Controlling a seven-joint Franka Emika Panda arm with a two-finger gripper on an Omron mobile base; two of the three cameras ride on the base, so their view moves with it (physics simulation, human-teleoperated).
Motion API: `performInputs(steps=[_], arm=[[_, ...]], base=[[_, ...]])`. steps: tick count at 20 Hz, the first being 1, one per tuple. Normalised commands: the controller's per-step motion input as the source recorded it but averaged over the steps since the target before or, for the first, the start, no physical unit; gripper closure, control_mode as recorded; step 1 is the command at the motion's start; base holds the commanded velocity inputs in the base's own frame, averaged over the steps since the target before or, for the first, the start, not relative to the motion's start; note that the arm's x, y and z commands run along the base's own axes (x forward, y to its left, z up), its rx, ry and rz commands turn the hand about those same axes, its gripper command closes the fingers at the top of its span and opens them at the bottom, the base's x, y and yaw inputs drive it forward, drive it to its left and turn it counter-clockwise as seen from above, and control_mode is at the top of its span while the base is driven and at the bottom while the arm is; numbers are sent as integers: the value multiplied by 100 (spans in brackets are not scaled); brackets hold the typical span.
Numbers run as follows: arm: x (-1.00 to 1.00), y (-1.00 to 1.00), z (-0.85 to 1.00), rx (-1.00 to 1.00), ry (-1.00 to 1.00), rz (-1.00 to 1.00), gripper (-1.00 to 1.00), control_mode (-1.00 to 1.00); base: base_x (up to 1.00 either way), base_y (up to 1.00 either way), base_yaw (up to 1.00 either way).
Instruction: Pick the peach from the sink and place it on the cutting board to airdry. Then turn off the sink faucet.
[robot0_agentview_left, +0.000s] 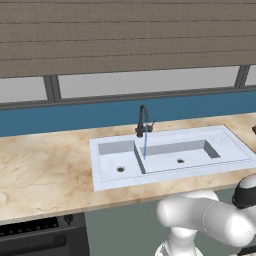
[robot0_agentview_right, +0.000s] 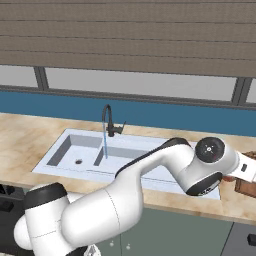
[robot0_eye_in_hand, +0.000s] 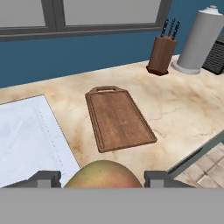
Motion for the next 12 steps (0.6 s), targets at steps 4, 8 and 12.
performInputs(steps=[4, 8, 12], arm=[[13, -26, -7, 0, 0, 0, 100, -100], [19, -22, -15, 0, 3, 0, 100, -100], [15, -14, -27, 0, 4, 0, 100, -100]], base=[[0, 0, 0], [0, 0, 0], [0, 0, 0]])
